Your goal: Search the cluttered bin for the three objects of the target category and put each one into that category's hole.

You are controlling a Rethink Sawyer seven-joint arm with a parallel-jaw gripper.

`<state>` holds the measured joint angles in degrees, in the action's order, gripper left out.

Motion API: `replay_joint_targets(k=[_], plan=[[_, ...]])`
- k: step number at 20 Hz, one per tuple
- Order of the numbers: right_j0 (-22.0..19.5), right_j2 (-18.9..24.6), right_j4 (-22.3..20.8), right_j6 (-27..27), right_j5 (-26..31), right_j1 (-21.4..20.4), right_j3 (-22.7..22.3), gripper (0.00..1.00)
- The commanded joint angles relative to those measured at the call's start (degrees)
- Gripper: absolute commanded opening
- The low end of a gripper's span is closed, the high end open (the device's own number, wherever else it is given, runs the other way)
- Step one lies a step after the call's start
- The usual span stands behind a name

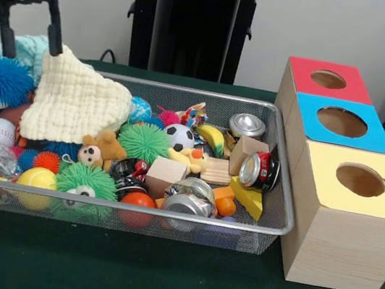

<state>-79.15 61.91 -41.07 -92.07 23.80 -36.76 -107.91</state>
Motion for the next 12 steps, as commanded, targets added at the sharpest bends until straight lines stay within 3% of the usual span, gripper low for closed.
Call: replay_joint_targets(k=[1,6,9,12], plan=[[1.9,-0.6,-5.1,6.1,-2.6,2.3,-1.7,1.00],[1.2,-0.6,-5.7,7.8,-2.3,4.7,-0.1,1.00],[0.6,-1.8,-6.4,5.8,-3.4,3.5,0.2,1.00],[-1.1,-1.2,-5.7,7.4,-1.6,4.0,0.9,1.00]])
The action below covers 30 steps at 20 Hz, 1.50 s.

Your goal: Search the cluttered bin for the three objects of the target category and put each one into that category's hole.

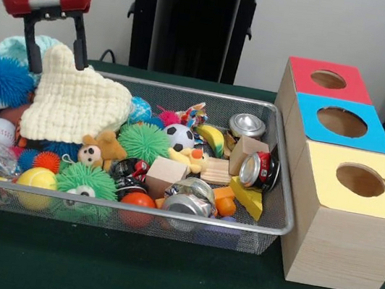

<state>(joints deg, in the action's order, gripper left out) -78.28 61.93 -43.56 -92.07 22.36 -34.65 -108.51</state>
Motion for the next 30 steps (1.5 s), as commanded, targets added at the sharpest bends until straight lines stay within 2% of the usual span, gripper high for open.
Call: replay_joint_targets(k=[1,6,10,14,16,18,21,26,30], plan=[[-2.8,-1.0,-2.4,7.8,0.6,2.2,1.6,1.00],[-3.7,-1.2,-1.5,6.6,1.2,1.1,2.3,1.00],[-2.4,-2.9,-0.6,4.0,2.6,-1.0,3.9,1.00],[1.2,-8.8,-2.7,0.8,3.7,-1.5,6.5,1.00],[0.7,-8.3,-3.1,1.3,1.6,-1.2,6.5,1.00],[0.9,-8.8,-2.9,1.8,1.9,-1.4,6.5,1.00],[-0.2,-7.2,-3.4,3.9,-0.2,-0.2,5.8,1.00],[-0.3,-7.6,-4.4,3.1,-2.3,0.3,7.0,1.00],[-0.8,-8.3,-3.1,1.6,-1.6,-1.6,7.3,1.00]])
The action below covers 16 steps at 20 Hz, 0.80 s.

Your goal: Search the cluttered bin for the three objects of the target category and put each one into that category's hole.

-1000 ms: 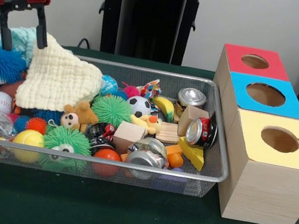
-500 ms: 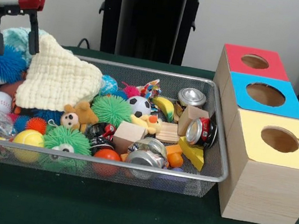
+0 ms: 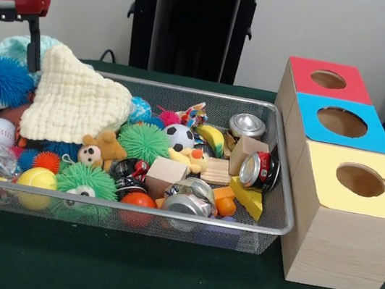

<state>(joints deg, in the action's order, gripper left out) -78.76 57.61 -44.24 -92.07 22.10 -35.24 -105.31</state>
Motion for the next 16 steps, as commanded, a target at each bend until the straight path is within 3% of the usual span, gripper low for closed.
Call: replay_joint_targets(k=[1,6,16], plan=[[-1.2,-2.9,-1.3,3.2,0.3,-1.3,4.2,1.00],[-3.7,-0.1,0.2,9.2,3.7,1.3,6.2,1.00],[-5.0,0.6,-1.8,8.8,0.4,6.1,7.3,1.00]])
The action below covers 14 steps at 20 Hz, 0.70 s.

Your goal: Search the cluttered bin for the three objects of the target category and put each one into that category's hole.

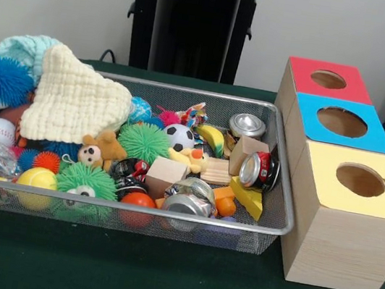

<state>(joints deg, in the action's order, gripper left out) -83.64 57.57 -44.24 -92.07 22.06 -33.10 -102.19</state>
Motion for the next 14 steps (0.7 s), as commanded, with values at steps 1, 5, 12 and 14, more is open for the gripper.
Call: replay_joint_targets(k=[1,5,12,14], plan=[[0.1,0.5,-2.4,8.9,-0.1,4.7,4.6,1.00],[1.6,-1.1,-5.0,7.1,-3.5,8.2,5.9,1.00],[4.5,-2.9,-5.6,2.1,-5.8,7.7,4.1,1.00],[5.5,-3.3,-5.3,1.0,-6.1,7.0,3.4,1.00]])
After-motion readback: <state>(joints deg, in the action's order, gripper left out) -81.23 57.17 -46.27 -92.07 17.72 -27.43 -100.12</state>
